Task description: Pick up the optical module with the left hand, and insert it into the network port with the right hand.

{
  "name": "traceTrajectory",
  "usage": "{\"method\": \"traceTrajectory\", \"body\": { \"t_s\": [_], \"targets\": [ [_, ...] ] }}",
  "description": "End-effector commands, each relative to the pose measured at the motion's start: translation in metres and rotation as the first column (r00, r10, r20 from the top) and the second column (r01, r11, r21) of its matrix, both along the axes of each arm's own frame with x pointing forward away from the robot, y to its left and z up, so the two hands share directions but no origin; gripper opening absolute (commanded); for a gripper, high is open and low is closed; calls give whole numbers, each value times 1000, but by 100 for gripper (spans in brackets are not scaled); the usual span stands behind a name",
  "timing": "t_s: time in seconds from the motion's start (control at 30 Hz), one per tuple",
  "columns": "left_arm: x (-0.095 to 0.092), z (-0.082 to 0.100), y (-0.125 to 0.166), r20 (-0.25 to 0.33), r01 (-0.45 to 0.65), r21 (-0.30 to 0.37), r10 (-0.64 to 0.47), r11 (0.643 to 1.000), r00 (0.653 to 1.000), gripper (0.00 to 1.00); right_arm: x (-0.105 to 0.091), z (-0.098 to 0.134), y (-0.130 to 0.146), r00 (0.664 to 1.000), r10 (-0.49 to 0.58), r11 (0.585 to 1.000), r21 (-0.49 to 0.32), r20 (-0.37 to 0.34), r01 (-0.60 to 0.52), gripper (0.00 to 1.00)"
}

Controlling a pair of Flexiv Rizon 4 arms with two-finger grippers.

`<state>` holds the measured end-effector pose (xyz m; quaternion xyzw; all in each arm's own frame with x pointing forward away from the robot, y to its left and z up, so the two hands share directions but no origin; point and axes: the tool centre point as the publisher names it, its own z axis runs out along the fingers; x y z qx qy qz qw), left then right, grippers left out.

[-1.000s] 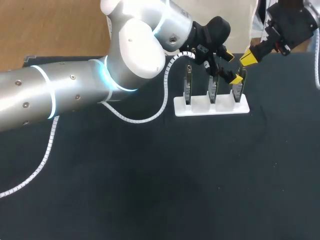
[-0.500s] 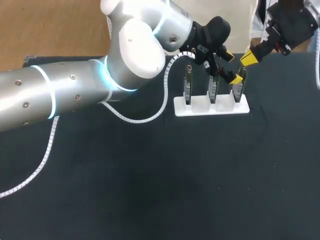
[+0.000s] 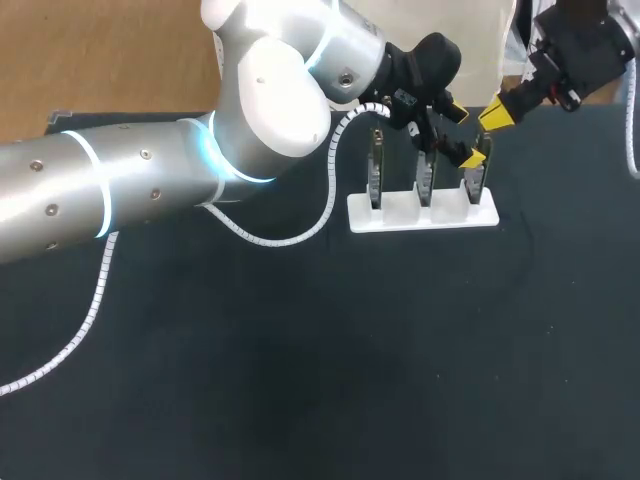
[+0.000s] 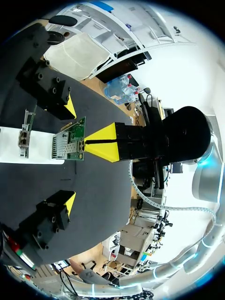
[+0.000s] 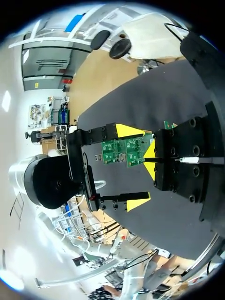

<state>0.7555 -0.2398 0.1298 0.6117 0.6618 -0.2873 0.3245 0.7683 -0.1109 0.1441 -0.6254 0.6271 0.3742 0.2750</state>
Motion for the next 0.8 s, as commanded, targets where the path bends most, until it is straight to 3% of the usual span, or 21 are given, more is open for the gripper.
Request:
{"method": "traceTrajectory", "body": {
  "t_s": [0.03, 0.3, 0.57, 0.8],
  "targets": [
    [2, 1, -1, -4, 0, 8, 0, 1000, 1000, 100, -3, 13, 3, 999, 0, 1000, 5, 36, 0, 0],
    [2, 1, -1, -4, 0, 8, 0, 1000, 1000, 100, -2, 37, 3, 996, 8, 999, 38, 85, -11, 0],
    [2, 1, -1, -4, 0, 8, 0, 1000, 1000, 100, -1, 41, -5, 996, -19, 999, 47, 93, 14, 0],
    [5, 18, 2, 40, -18, -31, 19, 999, 999, 100, -1, 54, -9, 991, -41, 997, 75, 126, 31, 0]
  ]
}}
